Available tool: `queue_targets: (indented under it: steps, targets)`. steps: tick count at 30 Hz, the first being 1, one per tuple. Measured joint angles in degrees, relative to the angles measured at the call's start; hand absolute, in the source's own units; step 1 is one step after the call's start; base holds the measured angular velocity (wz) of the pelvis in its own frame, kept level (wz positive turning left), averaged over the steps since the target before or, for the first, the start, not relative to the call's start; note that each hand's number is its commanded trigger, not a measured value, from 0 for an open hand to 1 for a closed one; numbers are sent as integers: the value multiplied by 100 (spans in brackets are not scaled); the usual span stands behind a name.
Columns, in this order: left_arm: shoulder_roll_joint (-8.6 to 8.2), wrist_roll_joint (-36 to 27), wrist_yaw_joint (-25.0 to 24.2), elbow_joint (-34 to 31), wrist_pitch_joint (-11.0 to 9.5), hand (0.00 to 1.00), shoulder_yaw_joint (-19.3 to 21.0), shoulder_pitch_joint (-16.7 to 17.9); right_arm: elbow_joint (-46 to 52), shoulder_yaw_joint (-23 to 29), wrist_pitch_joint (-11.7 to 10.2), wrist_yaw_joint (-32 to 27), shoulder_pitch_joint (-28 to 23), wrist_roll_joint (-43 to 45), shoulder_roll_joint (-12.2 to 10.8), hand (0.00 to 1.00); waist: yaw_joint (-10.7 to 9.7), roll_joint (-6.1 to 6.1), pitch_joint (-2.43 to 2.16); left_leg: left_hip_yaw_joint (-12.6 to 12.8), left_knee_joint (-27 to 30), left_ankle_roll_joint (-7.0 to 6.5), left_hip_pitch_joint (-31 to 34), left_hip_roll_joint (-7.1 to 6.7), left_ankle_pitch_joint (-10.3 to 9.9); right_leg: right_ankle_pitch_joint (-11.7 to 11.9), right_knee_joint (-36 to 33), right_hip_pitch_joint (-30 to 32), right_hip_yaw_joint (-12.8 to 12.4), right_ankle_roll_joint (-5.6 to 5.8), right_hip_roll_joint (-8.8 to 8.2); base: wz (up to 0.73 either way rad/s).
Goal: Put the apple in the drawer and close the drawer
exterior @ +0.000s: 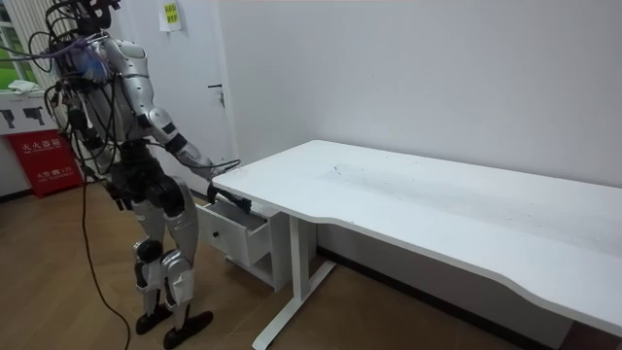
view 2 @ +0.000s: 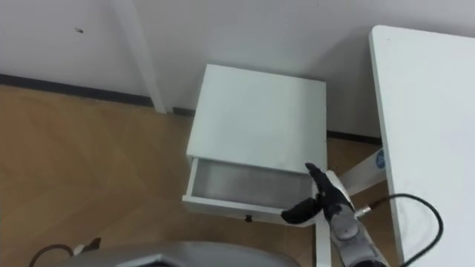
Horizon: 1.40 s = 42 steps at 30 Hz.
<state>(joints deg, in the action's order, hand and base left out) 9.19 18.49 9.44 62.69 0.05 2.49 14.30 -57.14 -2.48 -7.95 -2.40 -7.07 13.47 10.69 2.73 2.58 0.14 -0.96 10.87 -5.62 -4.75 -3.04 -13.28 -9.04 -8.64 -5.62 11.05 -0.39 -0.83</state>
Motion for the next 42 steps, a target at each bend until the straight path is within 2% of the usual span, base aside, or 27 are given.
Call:
queue_targets:
  steps: [3,5,6,7,8,9,10,11,12,13,14,16,19,21,25,30,31,32,33,34,35,36,37,38,40,41,42]
  targets:
    - [-23,-2,4,162,22,0,90,-62,-477,174,51,-55,-20,-438,11,0,-163,-83,17,-4,119,-21,24,7,-89,-33,-146,15,34,39,-10,8]
    - [-72,2,-12,179,25,0,206,-38,-591,329,111,-101,-110,-412,14,0,-252,-154,12,60,346,-46,80,8,-203,-200,-642,172,80,80,-88,16]
    - [-110,4,-14,207,27,0,253,-96,-702,471,182,-223,-152,-352,31,0,-271,-215,4,251,549,-72,143,5,-319,-389,-1342,474,62,150,-210,21]
    - [-132,3,-41,273,22,0,258,-157,-867,709,279,-341,-169,-206,54,0,-308,-246,-7,350,755,-125,242,-17,-366,-414,-2256,907,67,174,-373,24]
    - [-124,2,-57,322,23,0,268,-202,-946,797,316,-403,-179,-167,64,0,-345,-286,-20,363,815,-154,263,-53,-381,-386,-2683,1106,45,189,-469,33]
    - [-82,-7,-95,377,48,0,324,-255,-1095,875,435,-491,-208,-160,98,0,-402,-269,-4,461,917,-228,275,-149,-414,-203,-3523,1558,-82,226,-654,30]
    - [-45,-47,-111,385,74,0,319,-271,-1226,896,542,-515,-250,-218,145,0,-443,-368,-12,530,1016,-309,287,-180,-458,187,-4218,1976,-223,247,-715,20]
    - [-39,-48,-117,404,87,0,325,-275,-1265,941,592,-517,-276,-216,159,0,-484,-427,-38,526,1075,-340,316,-176,-475,487,-4487,2173,-297,269,-716,0]
    - [-15,-89,-124,455,117,0,324,-261,-1266,1002,671,-514,-301,-253,158,0,-541,-562,-55,525,1145,-405,380,-141,-493,1191,-5018,2616,-440,358,-704,-13]
    - [76,-93,-136,513,164,0,322,-328,-1306,1059,697,-493,-319,-407,105,0,-584,-602,-38,554,1306,-464,534,-143,-492,1530,-5774,3189,-593,314,-703,-12]
    - [124,-93,-138,561,217,0,310,-388,-1379,1061,698,-491,-320,-445,79,0,-610,-626,-24,554,1409,-492,619,-134,-505,1408,-6380,3513,-643,303,-691,-9]
    - [182,-176,-131,618,394,0,212,-526,-1566,1049,723,-443,-343,-586,71,0,-681,-810,0,552,1645,-537,847,77,-532,818,-8636,4651,-556,215,-610,-9]
    - [208,-215,-129,596,591,0,184,-657,-1669,922,655,-429,-354,-991,55,0,-714,-918,39,550,1794,-537,1005,328,-533,403,-10152,5801,-460,207,-396,-13]
    - [199,-205,-135,595,696,0,170,-668,-1690,807,650,-451,-353,-1160,69,0,-733,-866,49,543,1895,-555,1062,365,-547,255,-10511,6234,-403,214,-413,3]
    - [174,-201,-165,595,838,0,171,-636,-1713,699,596,-502,-316,-1591,104,0,-727,-833,44,425,2270,-634,1214,390,-660,90,-10590,6496,-252,269,-414,16]
    - [173,-159,-165,595,857,0,183,-496,-1684,519,622,-508,-256,-1906,131,0,-727,-807,40,412,2249,-619,1239,222,-676,100,-10147,6061,-299,274,-552,7]
    - [171,-157,-165,596,857,0,182,-447,-1684,419,658,-492,-258,-1950,138,0,-759,-796,37,411,2177,-441,1202,165,-673,102,-9830,5764,-303,271,-689,0]
    - [163,-156,-167,598,855,0,189,-422,-1683,384,692,-488,-249,-1983,140,0,-759,-784,33,424,2098,-243,1150,110,-653,103,-9641,5610,-311,265,-741,-10]
    - [119,-156,-171,597,835,0,251,-340,-1665,380,777,-491,-226,-2021,150,0,-759,-739,32,484,1778,296,978,7,-535,122,-9149,5247,-355,228,-819,-10]
    - [153,-168,-163,575,792,0,283,-288,-1653,386,824,-488,-187,-2005,117,0,-748,-546,32,499,2154,519,1040,19,-649,127,-8705,4927,-489,312,-1051,7]
    - [207,-172,-161,514,761,0,257,-357,-1659,402,841,-488,-210,-1970,99,0,-753,-573,62,442,2585,56,1257,259,-781,105,-8500,4823,-539,379,-1110,32]
    - [310,-185,-149,380,628,0,225,-470,-1671,502,933,-485,-199,-1936,56,0,-717,-633,107,430,3104,-165,1566,321,-1331,83,-8091,4642,-833,468,-1194,18]
    - [317,-155,-129,416,591,0,260,-415,-1675,523,1007,-458,-195,-1879,41,0,-681,-529,118,433,3215,-148,1568,196,-1426,85,-7390,4201,-983,495,-1267,10]
    - [292,-166,-129,425,591,0,242,-389,-1641,559,1014,-431,-206,-1865,41,0,-714,-528,121,430,3138,-136,1496,181,-1429,94,-6969,3903,-923,514,-1327,0]
    - [250,-207,-101,429,536,0,170,-338,-1631,618,1028,-443,-303,-1845,48,0,-706,-499,122,467,2525,65,1162,95,-1220,69,-5200,2882,-837,571,-1195,9]
    - [251,-207,-85,428,538,0,180,-335,-1636,621,1046,-453,-311,-1820,47,0,-725,-484,118,470,2318,59,1076,62,-1130,36,-4761,2638,-808,620,-1156,4]
    - [262,-213,-3,419,543,0,181,-344,-1649,621,1049,-455,-320,-1792,37,0,-726,-414,106,469,1943,81,903,-24,-955,-33,-3942,2195,-760,695,-1104,3]
